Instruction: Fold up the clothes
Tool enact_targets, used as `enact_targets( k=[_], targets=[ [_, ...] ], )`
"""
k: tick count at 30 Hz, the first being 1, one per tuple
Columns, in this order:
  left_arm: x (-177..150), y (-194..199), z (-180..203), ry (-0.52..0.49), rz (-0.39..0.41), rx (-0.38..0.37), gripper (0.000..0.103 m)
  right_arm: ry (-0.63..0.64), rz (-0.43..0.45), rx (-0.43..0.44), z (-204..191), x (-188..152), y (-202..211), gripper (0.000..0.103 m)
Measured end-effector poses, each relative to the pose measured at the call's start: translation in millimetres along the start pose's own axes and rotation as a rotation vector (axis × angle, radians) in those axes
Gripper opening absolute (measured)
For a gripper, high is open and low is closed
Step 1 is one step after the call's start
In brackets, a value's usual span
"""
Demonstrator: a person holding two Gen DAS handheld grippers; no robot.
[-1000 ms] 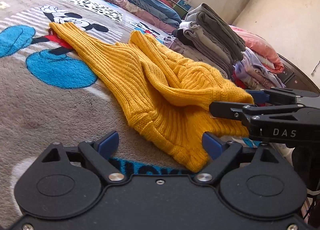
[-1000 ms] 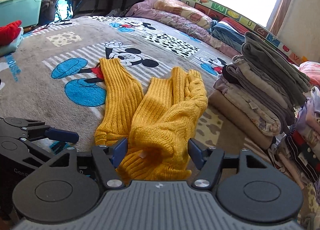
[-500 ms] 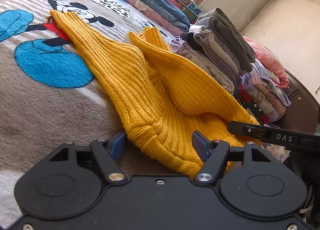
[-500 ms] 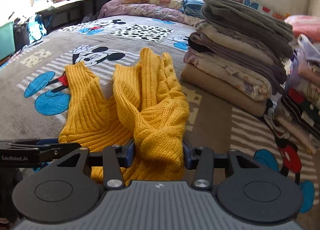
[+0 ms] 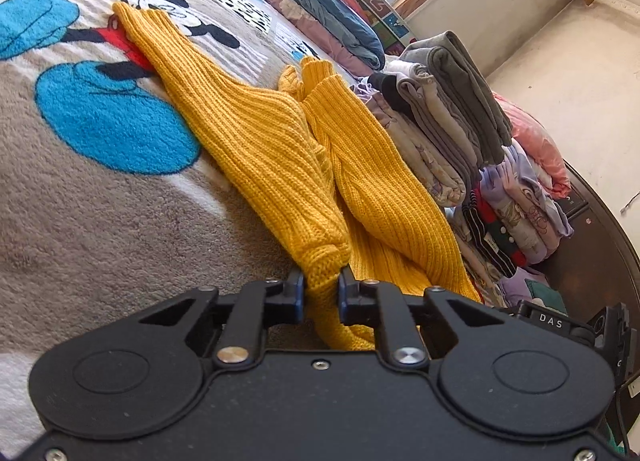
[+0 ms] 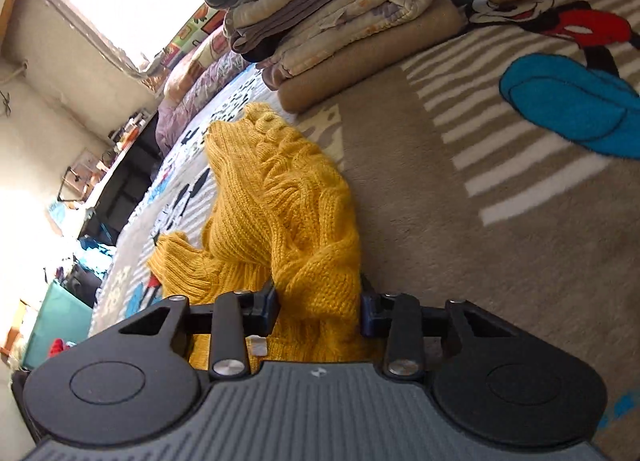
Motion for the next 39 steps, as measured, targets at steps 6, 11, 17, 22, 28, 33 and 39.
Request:
enact_targets(
  k=[6, 11, 17, 22, 28, 33, 39],
  targets=[
    [24.9, 39.8, -4.7, -0.004, 0.102, 0.01, 0.01, -0.08, 0.016, 0.106, -14.4, -17.3, 0.6, 0.031],
    [37.7, 79.0, -21.6, 0.01, 0.15, 0.059, 0.01, -0.144, 0.004, 0.191, -32.2, -43.9, -6.9, 0.03],
    [12.4, 111.9, -34.0, -0.011, 0.108, 0.119, 0.01, -0.202, 0.007, 0.23, -37.0, -72.9, -8.8, 0.03],
    [-8.2, 132.7, -38.0, -0.028, 0.095, 0.158, 0.009, -0.257, 0.015, 0.25, -25.5, -91.4, 1.5, 0.029],
    [-30.9, 152.8, -45.9, -0.041, 0.056, 0.194, 0.009, -0.236, -0.005, 0.241, -20.2, -118.5, 13.6, 0.028],
    [-44.3, 157.4, -44.9, -0.083, 0.02, 0.23, 0.009, -0.18, -0.018, 0.201, -25.2, -125.5, 24.1, 0.028],
    [-40.4, 158.3, -46.8, -0.104, -0.001, 0.29, 0.041, -0.035, 0.016, 0.121, -41.7, -127.2, 40.9, 0.029]
  ],
)
Point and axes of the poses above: each gripper's, at about its wrist camera, not at the fingertips, and y roughly against the way its jaws point, z to its right, x to its top, the point moved 1 cm from there along -y, roughly the way its jaws point, and after that the axes turned 4 degrees about x, right-handed, at the moved point
